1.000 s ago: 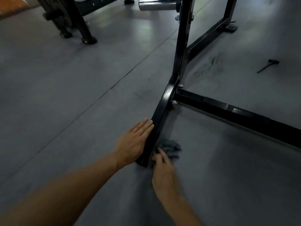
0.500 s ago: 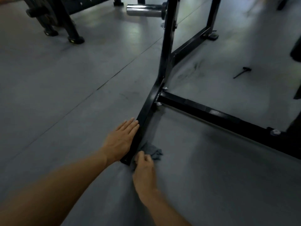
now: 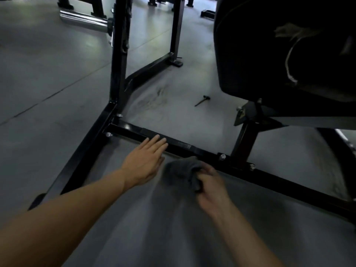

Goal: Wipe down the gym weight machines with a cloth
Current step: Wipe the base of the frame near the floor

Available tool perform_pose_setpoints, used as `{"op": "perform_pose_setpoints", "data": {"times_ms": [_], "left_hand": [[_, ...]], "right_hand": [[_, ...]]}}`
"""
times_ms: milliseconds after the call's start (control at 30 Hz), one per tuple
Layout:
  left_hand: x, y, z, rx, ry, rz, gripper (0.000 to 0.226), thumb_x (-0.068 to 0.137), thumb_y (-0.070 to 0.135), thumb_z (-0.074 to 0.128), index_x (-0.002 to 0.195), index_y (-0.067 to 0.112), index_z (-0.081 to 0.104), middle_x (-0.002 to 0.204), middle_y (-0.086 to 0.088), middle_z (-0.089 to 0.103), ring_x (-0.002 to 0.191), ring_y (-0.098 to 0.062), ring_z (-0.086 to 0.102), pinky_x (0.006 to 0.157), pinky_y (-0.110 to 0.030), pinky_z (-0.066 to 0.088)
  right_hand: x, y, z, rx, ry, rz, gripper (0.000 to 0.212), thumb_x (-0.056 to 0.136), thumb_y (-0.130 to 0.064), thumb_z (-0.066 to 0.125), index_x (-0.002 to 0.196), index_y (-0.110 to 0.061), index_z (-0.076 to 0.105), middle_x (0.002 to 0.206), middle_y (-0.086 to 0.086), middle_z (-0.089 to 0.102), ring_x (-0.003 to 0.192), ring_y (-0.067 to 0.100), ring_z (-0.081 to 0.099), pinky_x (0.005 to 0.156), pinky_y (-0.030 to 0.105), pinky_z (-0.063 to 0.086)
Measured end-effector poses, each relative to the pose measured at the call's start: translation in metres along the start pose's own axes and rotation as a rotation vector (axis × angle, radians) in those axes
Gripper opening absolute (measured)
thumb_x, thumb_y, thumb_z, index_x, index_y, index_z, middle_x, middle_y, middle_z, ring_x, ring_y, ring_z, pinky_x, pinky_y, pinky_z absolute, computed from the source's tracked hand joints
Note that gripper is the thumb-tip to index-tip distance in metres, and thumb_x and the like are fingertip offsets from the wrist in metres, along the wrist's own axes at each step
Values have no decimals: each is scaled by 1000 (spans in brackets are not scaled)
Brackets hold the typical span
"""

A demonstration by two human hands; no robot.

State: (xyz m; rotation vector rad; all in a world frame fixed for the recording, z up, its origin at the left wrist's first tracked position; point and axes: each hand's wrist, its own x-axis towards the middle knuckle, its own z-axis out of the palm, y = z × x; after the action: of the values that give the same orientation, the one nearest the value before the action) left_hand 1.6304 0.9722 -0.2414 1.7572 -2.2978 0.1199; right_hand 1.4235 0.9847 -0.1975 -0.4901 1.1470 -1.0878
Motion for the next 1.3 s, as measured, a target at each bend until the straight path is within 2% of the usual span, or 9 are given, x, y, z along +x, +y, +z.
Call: {"op": "perform_pose_setpoints", "data": {"times_ms": [100,200,500,633,800,900,1067,1167,1300], "left_hand": [[37,38,16,-56,-156,-35,61,107,35,30,163,16,13,171,-1,6,157,-22,-2,127,-45,2],[58,60,29,-3,-298,-37,75,104,33,42,163,19,-2,170,0,-7,156,-25,-11,126,-48,-4],[97,108,64,-50,-433,103,83,103,40,45,162,22,-11,169,5,-16,154,-29,-19,121,-64,-7],[101,122,78,-1,-458,72,95,99,51,52,161,21,-13,169,4,-17,154,-31,-20,113,-71,-13],[103,118,68,-33,-492,64,92,99,52,51,162,24,-9,170,6,-13,155,-29,-16,116,-69,-8],[105,118,62,-32,-520,69,91,99,51,50,162,24,-9,170,5,-14,155,-29,-16,118,-69,-7],[108,116,57,-43,-563,68,90,99,54,50,163,25,-7,170,6,-12,156,-28,-14,118,-67,-6],[111,118,53,-44,-600,79,93,98,56,51,163,23,-6,170,5,-11,156,-29,-13,118,-69,-4],[114,119,47,-8,-613,97,89,100,56,47,163,22,-6,170,5,-10,156,-30,-11,119,-70,1]], "right_hand": [[14,-44,-37,-321,259,-503,33,89,15,58,92,-15,70,87,-2,72,76,1,69,69,11,52],[50,-60,-69,-862,382,-860,25,92,8,57,100,-10,72,101,5,72,92,17,68,75,12,42],[115,-94,-125,-1708,-45,-859,33,100,-30,53,131,-28,62,141,-2,57,132,22,50,112,44,43],[120,-70,-126,-2193,-84,-1302,31,82,-7,71,112,-5,67,125,18,65,125,32,51,104,40,42],[116,-63,-136,-2471,-57,-1450,28,89,-7,45,106,-2,67,104,17,72,112,33,65,90,40,40],[124,-75,-113,-2573,34,-1381,31,85,-11,58,112,1,66,103,18,72,111,33,63,90,41,37],[104,-61,-120,-2457,-27,-1231,32,84,1,54,115,1,64,100,19,67,100,36,62,79,50,50],[82,-69,-131,-1767,85,-914,34,88,0,62,120,-9,55,105,14,59,83,24,62,68,34,57],[76,-98,-104,-689,726,-630,26,95,-4,64,117,-9,52,85,0,59,71,11,60,58,18,47]]}}
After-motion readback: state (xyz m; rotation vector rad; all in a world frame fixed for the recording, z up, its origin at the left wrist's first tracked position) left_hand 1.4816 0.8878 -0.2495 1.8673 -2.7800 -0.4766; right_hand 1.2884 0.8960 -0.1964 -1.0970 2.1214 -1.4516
